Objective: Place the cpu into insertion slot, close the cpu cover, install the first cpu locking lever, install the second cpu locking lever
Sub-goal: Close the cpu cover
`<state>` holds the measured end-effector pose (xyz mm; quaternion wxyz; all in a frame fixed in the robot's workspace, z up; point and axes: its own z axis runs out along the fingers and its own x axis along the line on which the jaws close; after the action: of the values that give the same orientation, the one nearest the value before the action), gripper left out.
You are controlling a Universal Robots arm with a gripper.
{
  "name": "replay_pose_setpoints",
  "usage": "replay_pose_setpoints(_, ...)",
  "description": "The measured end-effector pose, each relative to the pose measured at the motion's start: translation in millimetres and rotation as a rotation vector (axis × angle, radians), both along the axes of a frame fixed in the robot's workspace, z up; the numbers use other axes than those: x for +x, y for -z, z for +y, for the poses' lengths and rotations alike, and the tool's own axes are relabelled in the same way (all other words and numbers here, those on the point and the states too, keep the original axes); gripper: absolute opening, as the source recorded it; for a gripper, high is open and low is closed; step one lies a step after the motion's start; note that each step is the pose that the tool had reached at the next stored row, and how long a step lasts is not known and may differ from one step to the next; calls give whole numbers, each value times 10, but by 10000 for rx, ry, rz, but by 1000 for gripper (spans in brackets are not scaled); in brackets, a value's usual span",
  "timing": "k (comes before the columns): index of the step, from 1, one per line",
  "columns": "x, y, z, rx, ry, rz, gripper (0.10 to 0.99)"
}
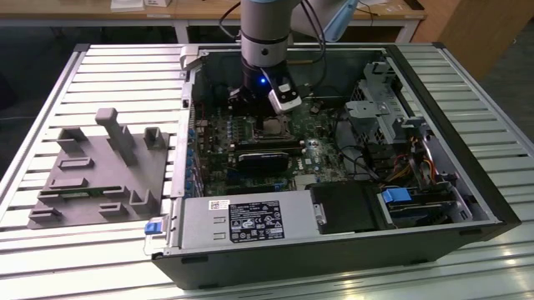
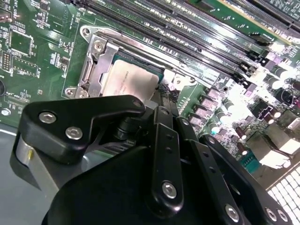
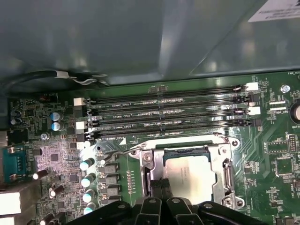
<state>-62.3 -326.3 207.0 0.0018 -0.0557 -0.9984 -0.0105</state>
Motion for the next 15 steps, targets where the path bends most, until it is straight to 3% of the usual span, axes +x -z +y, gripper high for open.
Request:
replay_pose_setpoints(5,46,0,0,1,-1,1,106)
replay_pose_setpoints(15,235,-1,3,0,-1,8,106)
